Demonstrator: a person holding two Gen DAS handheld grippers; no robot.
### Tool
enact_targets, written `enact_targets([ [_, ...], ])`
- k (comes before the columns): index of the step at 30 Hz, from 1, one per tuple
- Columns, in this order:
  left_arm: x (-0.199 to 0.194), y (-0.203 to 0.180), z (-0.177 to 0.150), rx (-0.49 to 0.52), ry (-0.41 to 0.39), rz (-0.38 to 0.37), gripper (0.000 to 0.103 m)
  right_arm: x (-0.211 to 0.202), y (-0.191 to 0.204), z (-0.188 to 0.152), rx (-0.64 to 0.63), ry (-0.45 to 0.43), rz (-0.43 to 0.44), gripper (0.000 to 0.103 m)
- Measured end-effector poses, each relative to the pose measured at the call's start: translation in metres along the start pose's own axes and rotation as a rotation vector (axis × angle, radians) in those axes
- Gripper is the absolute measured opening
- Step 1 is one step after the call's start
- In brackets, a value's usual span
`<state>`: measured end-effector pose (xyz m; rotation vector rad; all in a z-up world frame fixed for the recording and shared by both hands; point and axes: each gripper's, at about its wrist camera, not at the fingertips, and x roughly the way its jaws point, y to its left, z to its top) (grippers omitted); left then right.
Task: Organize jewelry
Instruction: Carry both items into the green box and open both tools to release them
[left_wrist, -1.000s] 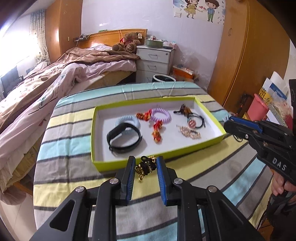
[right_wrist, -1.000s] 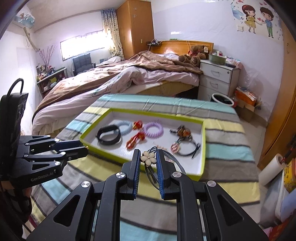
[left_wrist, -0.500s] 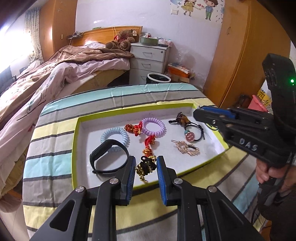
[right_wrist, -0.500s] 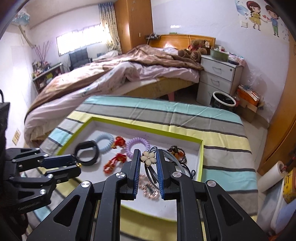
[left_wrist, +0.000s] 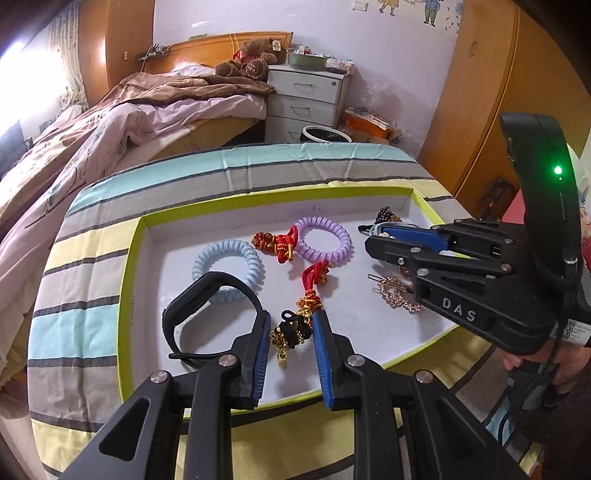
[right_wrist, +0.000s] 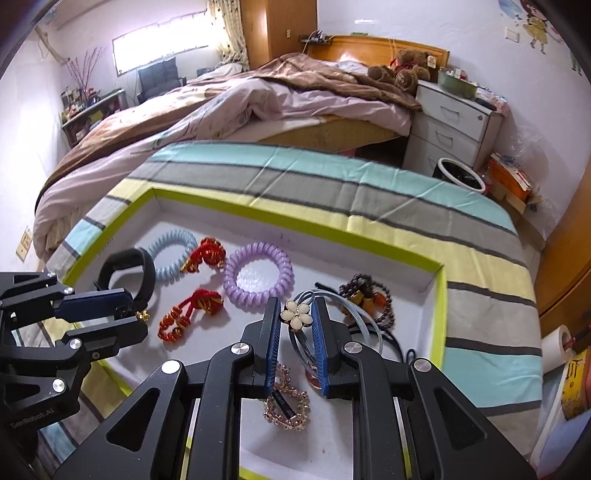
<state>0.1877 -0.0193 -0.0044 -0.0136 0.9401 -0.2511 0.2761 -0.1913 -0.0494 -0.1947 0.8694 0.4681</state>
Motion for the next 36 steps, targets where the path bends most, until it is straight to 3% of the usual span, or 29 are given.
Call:
enact_targets([
  [20,0.001,-0.004,0.001,-0.012,0.003,-0.018,0.024,0.009,0.003,-0.004,0.005,0.036,0.006,0.018],
  [25,-0.002,-0.006,0.002,-0.007,-0.005,-0.012,0.024,0.006,0.000,-0.003,0.027,0.021,0.003,0.034],
  [32,-0.009,-0.006,0.001,-0.017,-0.013,0.010,0.025,-0.005,-0.004,-0.002,0.054,-0.014,0.012,0.034],
  [36,-0.024,-0.009,-0.001,-0.021,-0.048,0.024,0.041,-0.023,-0.003,-0.007,0.089,-0.056,0.010,0.035],
])
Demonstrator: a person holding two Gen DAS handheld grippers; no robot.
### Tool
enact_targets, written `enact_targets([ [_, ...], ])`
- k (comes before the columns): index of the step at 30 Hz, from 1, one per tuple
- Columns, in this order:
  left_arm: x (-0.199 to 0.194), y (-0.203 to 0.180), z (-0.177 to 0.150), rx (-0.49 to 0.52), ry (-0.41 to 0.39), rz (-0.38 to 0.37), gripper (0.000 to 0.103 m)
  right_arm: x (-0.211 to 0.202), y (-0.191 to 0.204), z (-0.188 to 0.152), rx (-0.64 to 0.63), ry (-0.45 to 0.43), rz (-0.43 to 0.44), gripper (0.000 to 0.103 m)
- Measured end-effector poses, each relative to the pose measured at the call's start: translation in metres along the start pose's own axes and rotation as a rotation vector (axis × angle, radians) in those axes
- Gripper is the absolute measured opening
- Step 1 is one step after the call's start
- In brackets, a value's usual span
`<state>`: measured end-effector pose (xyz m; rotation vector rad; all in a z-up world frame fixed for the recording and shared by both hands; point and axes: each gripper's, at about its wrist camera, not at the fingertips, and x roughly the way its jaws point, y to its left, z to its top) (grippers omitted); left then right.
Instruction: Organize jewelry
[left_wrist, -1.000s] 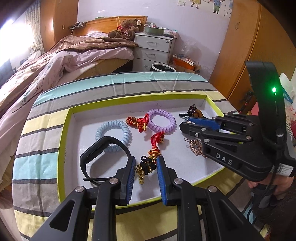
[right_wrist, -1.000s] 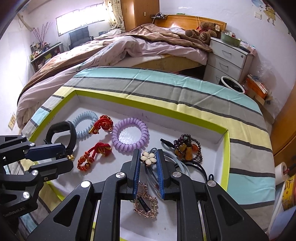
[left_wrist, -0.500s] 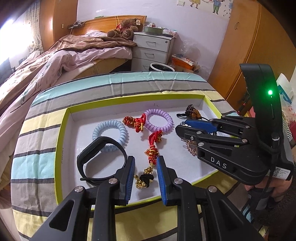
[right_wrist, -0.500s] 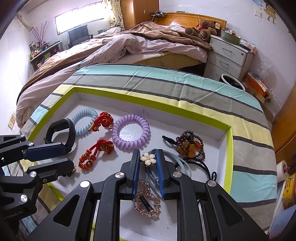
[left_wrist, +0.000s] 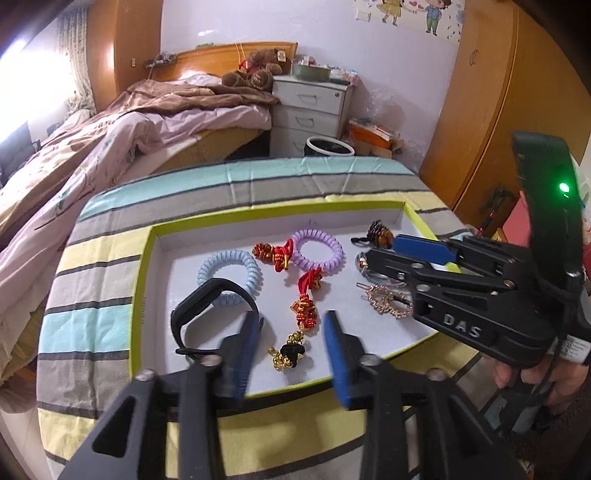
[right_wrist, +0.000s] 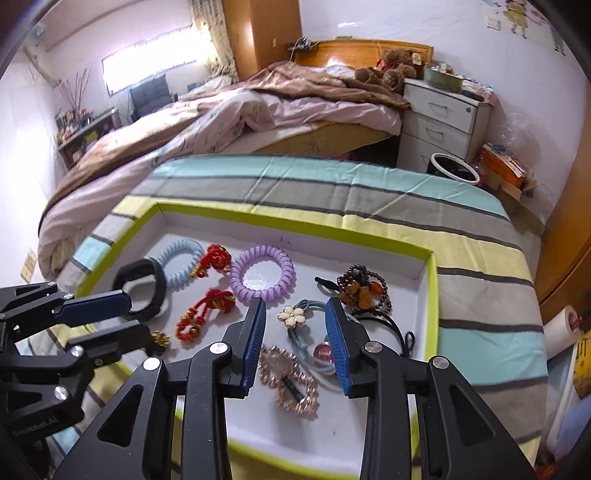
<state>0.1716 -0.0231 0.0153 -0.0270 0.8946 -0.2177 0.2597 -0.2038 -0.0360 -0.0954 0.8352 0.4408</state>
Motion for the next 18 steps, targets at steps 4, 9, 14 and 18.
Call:
enact_targets([
  [4,-0.015,-0.001,-0.004,-0.021,-0.031,0.057,0.041,-0.025,0.001,-0.006,0.048,-0.051,-0.022,0.035],
  [9,-0.031,-0.004,-0.011,-0.027,-0.056,0.120,0.041,-0.054,0.009,-0.018,0.069,-0.106,-0.051,0.036],
  [14,-0.044,-0.008,-0.020,-0.048,-0.067,0.159,0.041,-0.076,0.019,-0.034,0.087,-0.138,-0.091,0.040],
  [18,-0.052,-0.010,-0.029,-0.061,-0.072,0.185,0.041,-0.088,0.023,-0.047,0.118,-0.154,-0.112,0.042],
])
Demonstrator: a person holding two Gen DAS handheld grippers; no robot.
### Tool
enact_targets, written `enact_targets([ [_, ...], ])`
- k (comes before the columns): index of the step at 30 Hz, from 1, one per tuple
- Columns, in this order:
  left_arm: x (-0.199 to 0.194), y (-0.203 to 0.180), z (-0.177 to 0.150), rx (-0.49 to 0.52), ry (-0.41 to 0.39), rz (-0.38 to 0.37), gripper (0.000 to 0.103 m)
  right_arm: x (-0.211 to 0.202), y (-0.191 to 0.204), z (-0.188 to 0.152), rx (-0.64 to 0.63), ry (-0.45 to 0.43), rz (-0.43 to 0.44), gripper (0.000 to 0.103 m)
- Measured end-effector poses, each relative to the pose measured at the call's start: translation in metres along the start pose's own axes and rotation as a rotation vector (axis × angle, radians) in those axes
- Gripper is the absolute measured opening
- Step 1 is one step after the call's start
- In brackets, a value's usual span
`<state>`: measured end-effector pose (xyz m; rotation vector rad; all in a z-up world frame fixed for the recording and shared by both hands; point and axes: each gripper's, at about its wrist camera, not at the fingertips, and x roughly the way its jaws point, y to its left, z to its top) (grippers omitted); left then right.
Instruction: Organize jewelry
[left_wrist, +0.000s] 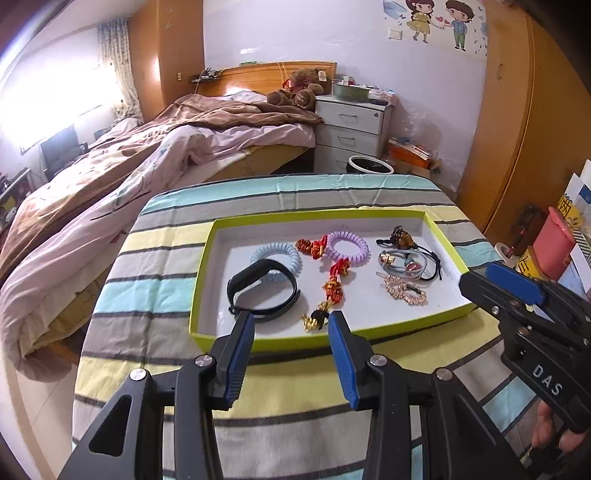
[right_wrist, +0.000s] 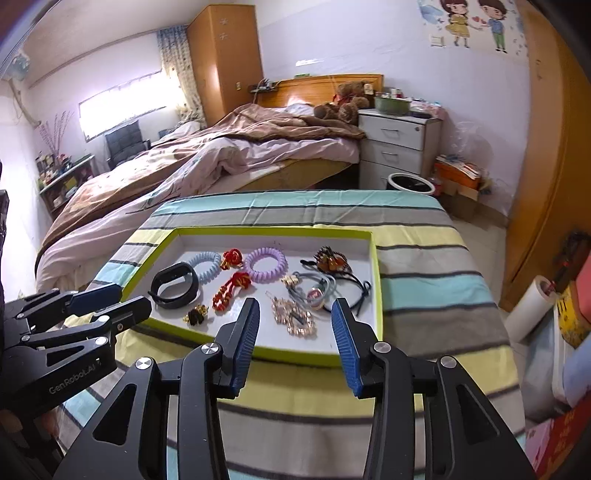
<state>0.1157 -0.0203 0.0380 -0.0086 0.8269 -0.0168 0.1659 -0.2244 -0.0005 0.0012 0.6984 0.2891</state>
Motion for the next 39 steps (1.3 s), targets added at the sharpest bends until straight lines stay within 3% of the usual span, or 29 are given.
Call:
enact_targets([
  [7,-0.010,0.001,-0.009,-0.022,-0.011,0.038,0.041,-0.009,0.003,-0.013,0.005,-0.002,-0.017,0.042],
  [39,-0.019,-0.001,-0.019,-0.031,-0.009,0.015,0.041,-0.019,0.005,-0.025,0.019,-0.002,-0.017,0.042],
])
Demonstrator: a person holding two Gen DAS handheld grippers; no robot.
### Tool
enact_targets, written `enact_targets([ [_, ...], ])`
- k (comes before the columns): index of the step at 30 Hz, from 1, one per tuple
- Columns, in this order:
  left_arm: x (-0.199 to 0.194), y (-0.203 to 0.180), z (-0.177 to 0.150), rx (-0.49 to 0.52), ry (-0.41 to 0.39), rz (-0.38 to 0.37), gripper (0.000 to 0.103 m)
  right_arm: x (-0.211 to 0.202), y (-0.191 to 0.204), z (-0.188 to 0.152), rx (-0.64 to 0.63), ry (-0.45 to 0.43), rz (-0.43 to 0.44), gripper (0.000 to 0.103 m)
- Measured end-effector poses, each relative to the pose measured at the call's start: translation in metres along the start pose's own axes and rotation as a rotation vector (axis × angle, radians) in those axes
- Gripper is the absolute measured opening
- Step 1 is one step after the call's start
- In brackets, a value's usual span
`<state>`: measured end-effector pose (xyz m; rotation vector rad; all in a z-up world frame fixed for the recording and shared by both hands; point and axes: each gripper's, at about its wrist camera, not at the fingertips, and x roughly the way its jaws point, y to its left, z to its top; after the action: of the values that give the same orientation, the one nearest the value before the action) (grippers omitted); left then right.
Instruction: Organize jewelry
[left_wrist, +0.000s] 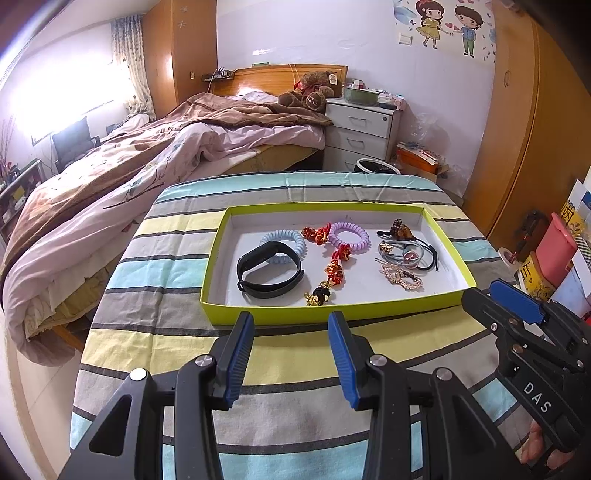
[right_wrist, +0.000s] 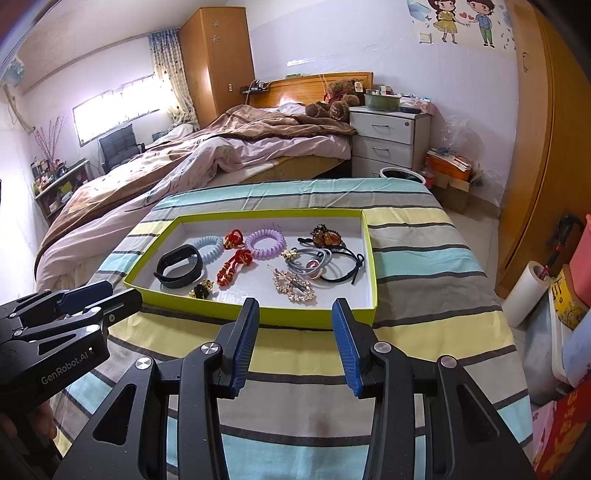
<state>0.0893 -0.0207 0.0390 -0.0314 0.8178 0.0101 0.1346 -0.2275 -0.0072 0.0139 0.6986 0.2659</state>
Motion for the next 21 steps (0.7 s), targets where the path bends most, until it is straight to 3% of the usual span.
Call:
enact_targets([
  [21,-0.0014,0.0014,-0.0018,-0.008,0.006,0.006,0.041,-0.0006,-0.0010,0.0000,0.001,-0.002,-0.007,0.042],
])
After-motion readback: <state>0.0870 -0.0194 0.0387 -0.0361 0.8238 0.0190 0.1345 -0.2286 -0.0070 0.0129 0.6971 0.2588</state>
